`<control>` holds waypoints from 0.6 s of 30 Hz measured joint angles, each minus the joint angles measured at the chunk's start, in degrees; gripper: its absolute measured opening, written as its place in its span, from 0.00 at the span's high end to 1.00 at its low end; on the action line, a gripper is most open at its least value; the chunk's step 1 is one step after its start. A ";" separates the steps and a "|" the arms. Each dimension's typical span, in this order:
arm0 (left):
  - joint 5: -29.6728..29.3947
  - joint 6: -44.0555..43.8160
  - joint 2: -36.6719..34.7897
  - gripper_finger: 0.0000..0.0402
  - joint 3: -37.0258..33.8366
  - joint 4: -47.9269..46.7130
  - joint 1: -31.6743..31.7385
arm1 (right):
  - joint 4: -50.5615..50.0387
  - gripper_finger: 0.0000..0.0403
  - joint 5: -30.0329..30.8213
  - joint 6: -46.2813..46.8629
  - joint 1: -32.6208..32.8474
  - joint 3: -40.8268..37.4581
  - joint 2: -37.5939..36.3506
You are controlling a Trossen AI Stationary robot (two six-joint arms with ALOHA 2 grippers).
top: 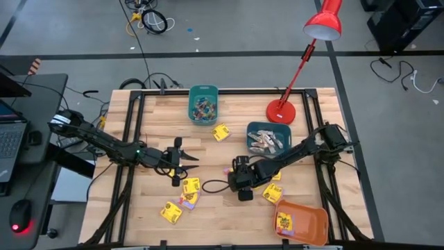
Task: Sort candy
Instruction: Put the yellow candy bag into the orange bin
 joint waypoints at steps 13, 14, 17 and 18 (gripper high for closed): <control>0.42 -1.10 0.00 0.72 0.00 -0.41 -0.37 | 0.31 0.60 -1.50 0.41 -1.80 0.26 1.88; 0.42 -1.12 0.00 0.72 0.00 -0.41 -0.37 | 0.32 0.63 -1.43 0.41 -1.79 0.24 1.91; 0.40 -1.13 0.00 0.72 0.00 -0.41 -0.37 | 0.32 0.74 -1.27 0.41 -1.81 0.24 1.97; 0.42 -1.15 0.00 0.72 0.00 -0.41 -0.37 | 0.28 0.77 -1.28 0.39 -1.83 0.22 1.98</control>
